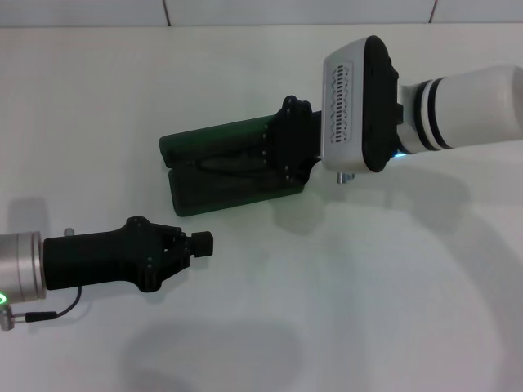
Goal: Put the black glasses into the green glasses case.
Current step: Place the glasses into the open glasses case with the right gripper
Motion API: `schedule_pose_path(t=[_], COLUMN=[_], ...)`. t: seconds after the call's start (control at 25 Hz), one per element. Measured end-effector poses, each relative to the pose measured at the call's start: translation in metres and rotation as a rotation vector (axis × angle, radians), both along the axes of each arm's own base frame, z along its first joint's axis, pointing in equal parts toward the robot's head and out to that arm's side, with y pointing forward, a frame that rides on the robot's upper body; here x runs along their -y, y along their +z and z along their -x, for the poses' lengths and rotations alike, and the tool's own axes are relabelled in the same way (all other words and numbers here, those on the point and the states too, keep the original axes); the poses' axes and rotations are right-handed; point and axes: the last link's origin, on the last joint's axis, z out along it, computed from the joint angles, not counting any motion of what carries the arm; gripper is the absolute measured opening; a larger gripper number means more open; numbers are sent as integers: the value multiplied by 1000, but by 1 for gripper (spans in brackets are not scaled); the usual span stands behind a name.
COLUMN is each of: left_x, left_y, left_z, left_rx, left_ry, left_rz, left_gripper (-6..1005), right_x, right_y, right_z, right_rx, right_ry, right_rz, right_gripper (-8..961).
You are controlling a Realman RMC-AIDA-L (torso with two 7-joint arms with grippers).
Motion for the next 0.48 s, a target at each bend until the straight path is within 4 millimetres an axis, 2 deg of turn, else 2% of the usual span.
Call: schedule_pose_path(t=[0.48], left_x=[1], left_y=[0], left_z=[0], left_rx=[2], left_ry=[-1], left_rz=[3], left_gripper=[0], right_x=[3], right_y=[-3], right_z=[3], right_rx=[7], right_ry=[10], right_rz=[8], right_gripper=[41])
